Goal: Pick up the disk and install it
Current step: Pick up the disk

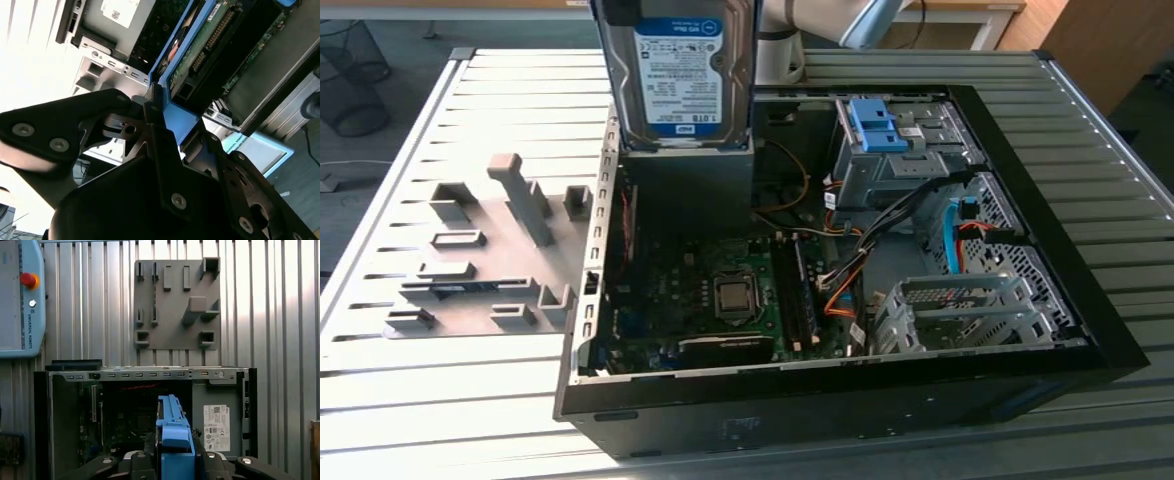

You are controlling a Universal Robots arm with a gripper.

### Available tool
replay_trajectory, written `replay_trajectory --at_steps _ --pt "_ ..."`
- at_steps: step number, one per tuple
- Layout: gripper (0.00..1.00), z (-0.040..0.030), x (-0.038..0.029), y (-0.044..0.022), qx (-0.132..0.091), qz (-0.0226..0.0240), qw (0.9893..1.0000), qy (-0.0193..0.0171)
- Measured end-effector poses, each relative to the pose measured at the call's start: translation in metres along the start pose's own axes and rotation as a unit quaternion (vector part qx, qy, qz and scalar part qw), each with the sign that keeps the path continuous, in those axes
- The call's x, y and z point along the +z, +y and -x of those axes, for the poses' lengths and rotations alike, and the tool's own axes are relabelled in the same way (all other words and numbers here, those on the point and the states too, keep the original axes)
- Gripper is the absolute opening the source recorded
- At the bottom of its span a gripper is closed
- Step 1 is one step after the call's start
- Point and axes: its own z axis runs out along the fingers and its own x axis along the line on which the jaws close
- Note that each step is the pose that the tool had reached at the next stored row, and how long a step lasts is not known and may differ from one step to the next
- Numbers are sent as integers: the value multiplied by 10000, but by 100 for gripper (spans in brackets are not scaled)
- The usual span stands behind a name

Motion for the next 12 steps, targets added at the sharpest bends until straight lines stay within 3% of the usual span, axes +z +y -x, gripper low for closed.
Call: replay_trajectory --at_steps 3,12 --pt "36 -40 13 -58 0 0 10000 0" --pt "36 -30 61 -448 -3 0 10000 0"
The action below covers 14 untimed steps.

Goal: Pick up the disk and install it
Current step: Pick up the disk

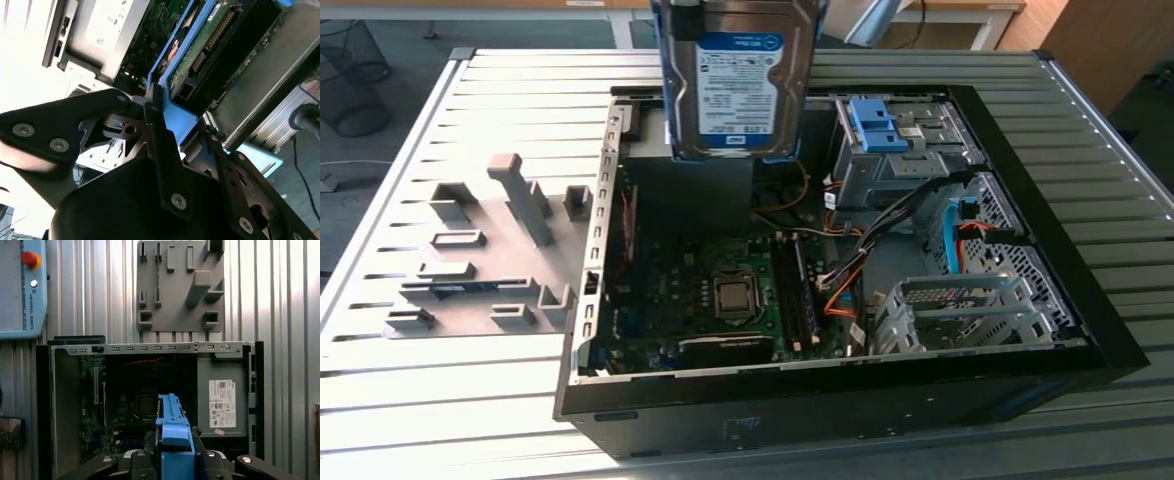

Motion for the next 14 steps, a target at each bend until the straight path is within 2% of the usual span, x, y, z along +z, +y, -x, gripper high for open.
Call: replay_trajectory --at_steps 3,6,14 --pt "36 2 14 -104 -3 1 10000 0" --pt "36 -25 29 -113 -2 0 10000 1" --pt "36 -240 82 -120 -2 -1 10000 -1"
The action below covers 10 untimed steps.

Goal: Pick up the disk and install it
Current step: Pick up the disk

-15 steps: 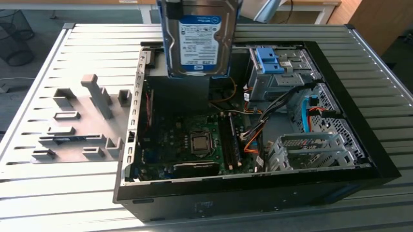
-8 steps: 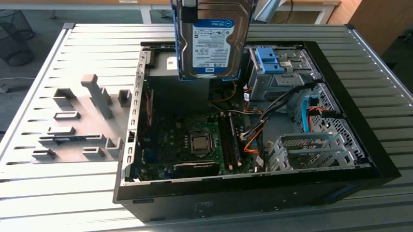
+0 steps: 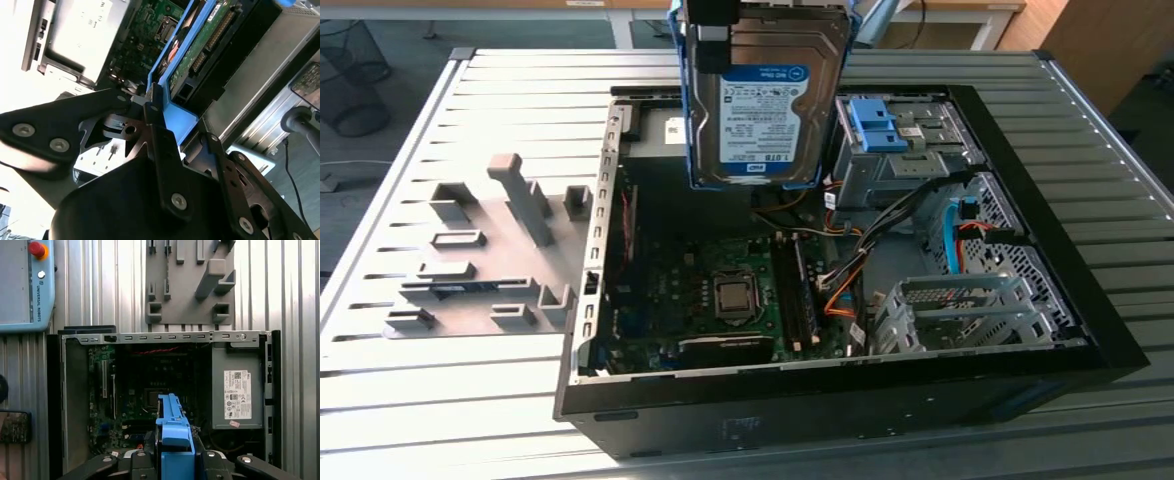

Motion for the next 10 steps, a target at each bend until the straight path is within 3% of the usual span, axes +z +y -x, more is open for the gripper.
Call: replay_trajectory --at_steps 3,8,10 --pt "36 -36 18 -7 0 0 10000 -1" --pt "36 -33 34 -109 -1 0 10000 1" --pt "36 -33 36 -113 0 0 10000 0"
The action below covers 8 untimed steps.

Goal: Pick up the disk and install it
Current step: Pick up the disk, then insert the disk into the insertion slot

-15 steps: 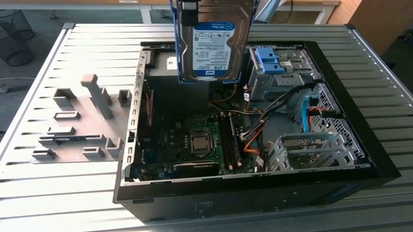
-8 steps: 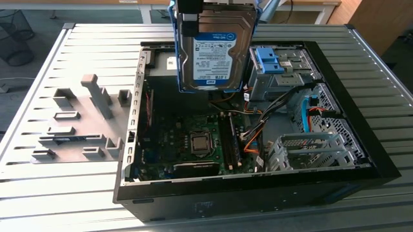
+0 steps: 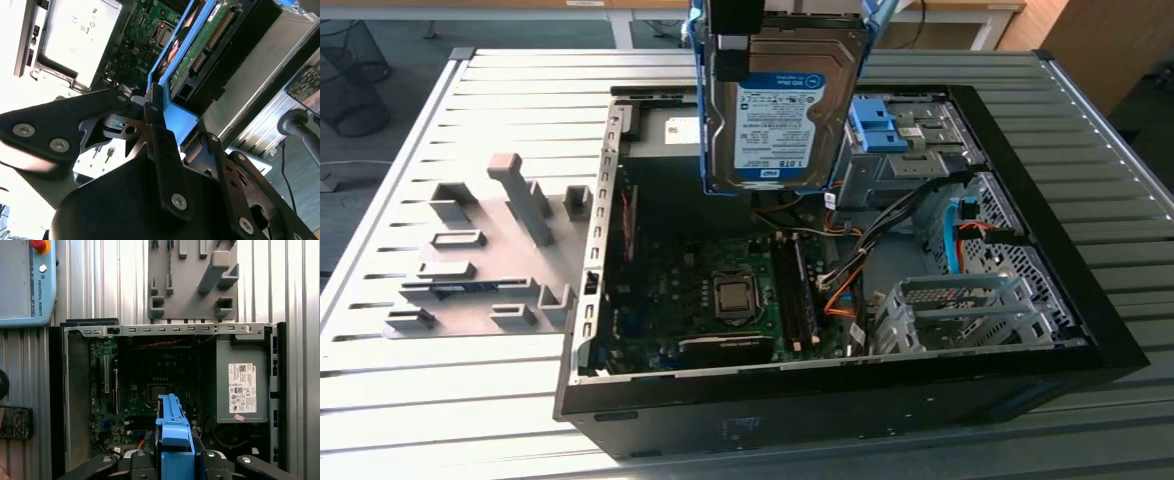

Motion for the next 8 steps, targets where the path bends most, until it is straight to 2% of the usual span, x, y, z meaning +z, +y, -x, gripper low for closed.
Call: replay_trajectory --at_steps 8 --pt "36 0 4 -2 0 0 10000 0"
